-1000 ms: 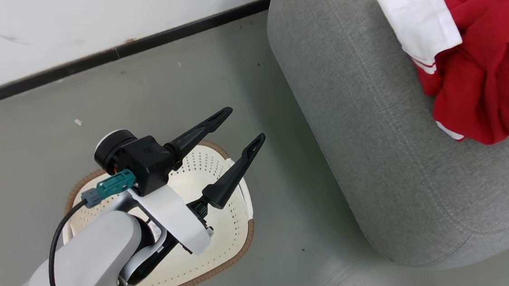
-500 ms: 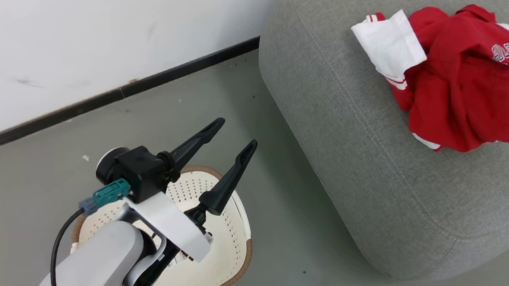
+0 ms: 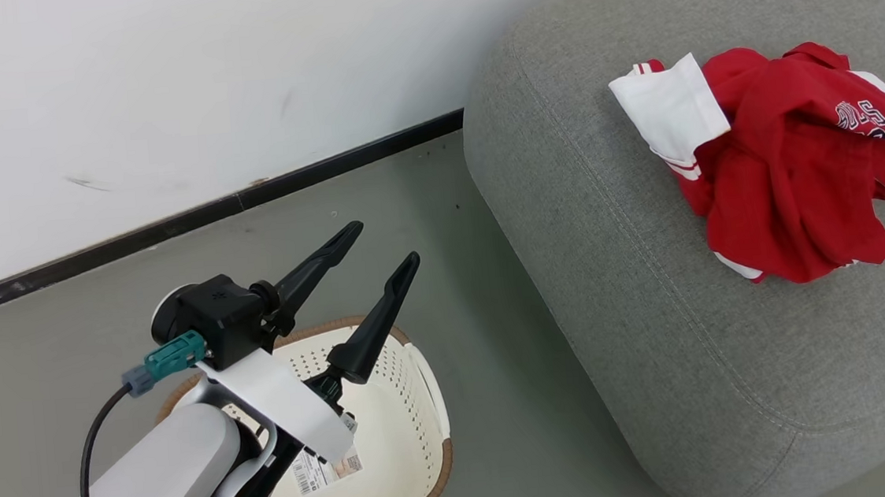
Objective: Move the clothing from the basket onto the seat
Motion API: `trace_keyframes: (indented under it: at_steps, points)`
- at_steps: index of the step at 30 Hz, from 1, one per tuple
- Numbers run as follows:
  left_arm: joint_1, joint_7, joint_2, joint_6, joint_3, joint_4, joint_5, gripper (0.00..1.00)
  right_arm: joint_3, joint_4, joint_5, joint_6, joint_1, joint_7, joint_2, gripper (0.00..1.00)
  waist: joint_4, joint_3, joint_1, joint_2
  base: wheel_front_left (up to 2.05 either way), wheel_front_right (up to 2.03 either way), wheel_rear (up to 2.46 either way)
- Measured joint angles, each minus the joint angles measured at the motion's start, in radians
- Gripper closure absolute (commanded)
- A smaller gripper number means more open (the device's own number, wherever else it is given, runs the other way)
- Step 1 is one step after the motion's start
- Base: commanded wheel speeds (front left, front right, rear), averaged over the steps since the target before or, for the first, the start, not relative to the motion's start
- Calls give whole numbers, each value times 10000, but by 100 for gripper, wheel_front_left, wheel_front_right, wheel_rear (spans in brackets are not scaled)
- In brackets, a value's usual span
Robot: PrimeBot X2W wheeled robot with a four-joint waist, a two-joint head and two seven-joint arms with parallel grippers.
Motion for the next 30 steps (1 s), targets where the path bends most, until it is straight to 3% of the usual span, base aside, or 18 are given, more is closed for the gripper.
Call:
trace_keyframes:
  at_steps: [14, 30]
  points:
    - [519, -268, 0, 309, 353, 142, -94, 0, 560, -616, 44, 0, 234, -761, -21, 0, 602, -580, 1, 0, 0, 0, 0]
    - [1207, -449, 155, 813, 1089, 397, -215, 0, 621, -1243, -146, -2, 729, -1952, 539, 0, 1539, -1213, 0, 0, 0, 0, 0]
